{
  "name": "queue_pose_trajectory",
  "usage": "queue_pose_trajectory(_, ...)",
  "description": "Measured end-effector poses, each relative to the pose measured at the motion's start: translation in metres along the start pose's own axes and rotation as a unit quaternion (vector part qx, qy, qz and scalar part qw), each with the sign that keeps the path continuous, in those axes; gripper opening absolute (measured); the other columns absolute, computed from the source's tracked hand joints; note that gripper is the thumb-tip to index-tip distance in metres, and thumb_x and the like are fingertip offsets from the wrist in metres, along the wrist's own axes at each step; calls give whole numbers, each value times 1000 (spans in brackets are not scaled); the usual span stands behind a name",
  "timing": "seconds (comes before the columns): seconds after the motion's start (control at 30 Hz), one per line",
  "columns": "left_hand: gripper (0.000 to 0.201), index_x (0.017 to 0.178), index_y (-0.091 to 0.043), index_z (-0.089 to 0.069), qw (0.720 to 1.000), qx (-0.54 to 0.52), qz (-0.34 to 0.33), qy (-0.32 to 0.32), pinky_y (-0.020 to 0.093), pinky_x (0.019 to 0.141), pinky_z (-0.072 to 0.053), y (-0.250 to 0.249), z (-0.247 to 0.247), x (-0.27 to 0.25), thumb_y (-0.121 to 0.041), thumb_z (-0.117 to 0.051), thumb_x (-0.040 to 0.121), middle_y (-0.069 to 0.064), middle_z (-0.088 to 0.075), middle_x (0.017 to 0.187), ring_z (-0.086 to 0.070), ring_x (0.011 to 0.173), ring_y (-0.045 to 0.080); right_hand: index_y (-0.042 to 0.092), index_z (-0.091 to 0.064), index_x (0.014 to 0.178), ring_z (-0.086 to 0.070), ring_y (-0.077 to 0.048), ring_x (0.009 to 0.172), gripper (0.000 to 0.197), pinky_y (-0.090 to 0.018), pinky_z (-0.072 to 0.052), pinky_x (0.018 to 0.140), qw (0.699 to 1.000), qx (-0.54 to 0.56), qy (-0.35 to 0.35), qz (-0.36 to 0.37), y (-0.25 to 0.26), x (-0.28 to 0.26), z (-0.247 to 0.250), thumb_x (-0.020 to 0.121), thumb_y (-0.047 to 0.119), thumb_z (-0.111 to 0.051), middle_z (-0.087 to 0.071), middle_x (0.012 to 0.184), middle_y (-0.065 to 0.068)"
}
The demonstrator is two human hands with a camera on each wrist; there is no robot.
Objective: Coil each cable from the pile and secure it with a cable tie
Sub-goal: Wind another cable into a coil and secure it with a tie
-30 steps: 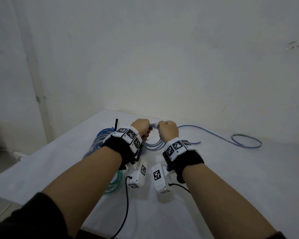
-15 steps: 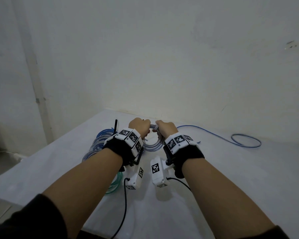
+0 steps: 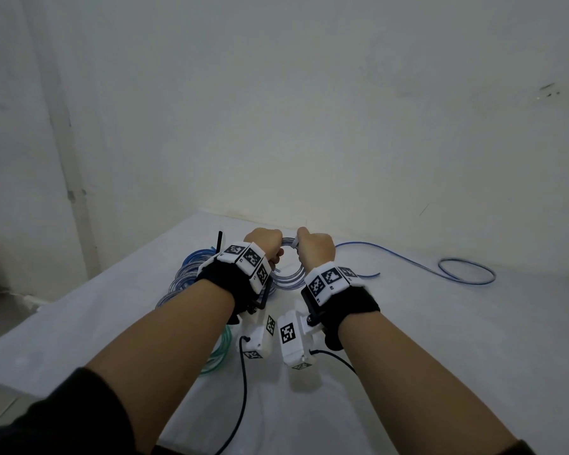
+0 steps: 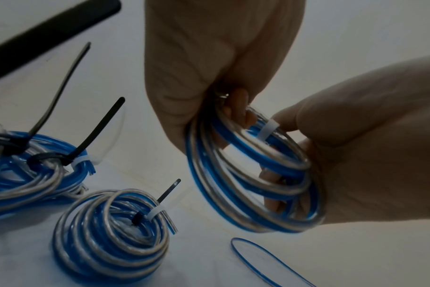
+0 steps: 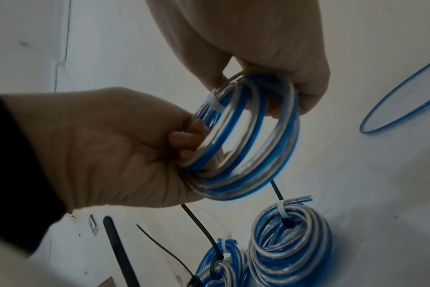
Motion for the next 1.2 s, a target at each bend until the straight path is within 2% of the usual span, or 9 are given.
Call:
queue_pose_trajectory(0.1, 34, 62, -14, -42, 1000, 11, -5, 16, 10, 29, -29, -1, 0, -1, -16, -40, 97, -10, -39, 23, -38, 21, 1, 18, -49, 26, -41, -23, 49, 54, -29, -32, 52, 1000, -4, 7, 6, -1, 0, 1, 80, 12, -50, -41, 28, 6)
queue_pose_trajectory(0.27, 36, 58, -6, -47, 1000, -17, -9, 22, 20, 43, -28, 1, -2, -3, -11, -41, 93, 0, -41, 31, -34, 25, 14, 18, -49, 26, -38, -23, 50, 56, -29, -30, 51, 999, -21, 23, 13, 1, 0, 5, 81, 12, -50, -40, 32, 4)
queue_pose_trajectory(0.4, 35, 61, -4, -51, 998, -48, -15, 29, 16, 41, -23, 2, -4, -9, -12, -39, 93, -1, -42, 35, -29, 24, 10, 17, -47, 20, -35, -18, 48, 66, -27, -28, 47, 999, -24, 32, 11, 0, 2, 8, 86, 12, -49, -41, 32, 5)
queue_pose_trajectory(0.6, 44, 62, -8, -54, 994, -15, -97, 45, 22, 44, -29, -8, -6, -19, -29, -39, 98, 2, -43, 53, -36, 38, 14, 14, -47, 27, -39, -22, 50, 55, -31, -31, 53, 999, -12, 27, -16, 0, 6, 11, 82, 8, -52, -46, 42, -3)
queue_pose_trajectory(0.7, 43, 70, -10, -59, 986, 29, -160, 46, 24, 47, -33, -13, -6, -27, -37, -41, 97, 2, -44, 58, -39, 47, 16, 11, -42, 43, -36, -25, 58, 41, -35, -30, 62, 999, 9, 29, -33, 3, 6, 11, 82, 9, -54, -41, 52, -8)
queue_pose_trajectory(0.8, 38, 80, -7, -60, 980, 38, -193, 42, 24, 47, -33, -16, -4, -32, -35, -43, 97, 0, -44, 59, -39, 49, 15, 10, -37, 51, -34, -25, 61, 35, -36, -29, 64, 999, 11, 28, -44, 7, 7, 10, 81, 7, -55, -39, 53, -8)
queue_pose_trajectory(0.97, 32, 82, -7, -59, 967, 65, -241, 48, 25, 50, -32, -16, -1, -35, -29, -43, 98, -3, -46, 60, -38, 50, 14, 7, -51, 56, -46, -26, 71, 24, -35, -38, 67, 995, -4, 53, -89, 4, 14, 5, 79, 9, -60, -50, 60, -10)
queue_pose_trajectory(1.1, 32, 74, -12, -57, 961, 59, -262, 57, 21, 49, -30, -14, 1, -36, -24, -42, 99, -5, -46, 57, -37, 45, 7, 2, -61, 82, -53, -27, 72, 10, -33, -43, 65, 993, -2, 69, -97, 7, 15, 4, 83, 11, -59, -56, 72, -11)
queue_pose_trajectory(1.2, 31, 79, -8, -57, 954, 76, -283, 57, 19, 49, -30, -17, 1, -39, -23, -40, 99, -6, -47, 59, -38, 45, 4, 15, -51, 71, -54, -24, 82, 17, -36, -53, 83, 995, -12, 73, -74, 12, 16, 5, 88, 15, -54, -55, 85, -7)
Point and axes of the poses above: each hand's wrist, its own x-axis towards the middle knuckle, its own z-axis out of the back of the hand, y = z × x, the point moved 5 cm from there along x, towards the middle knuckle
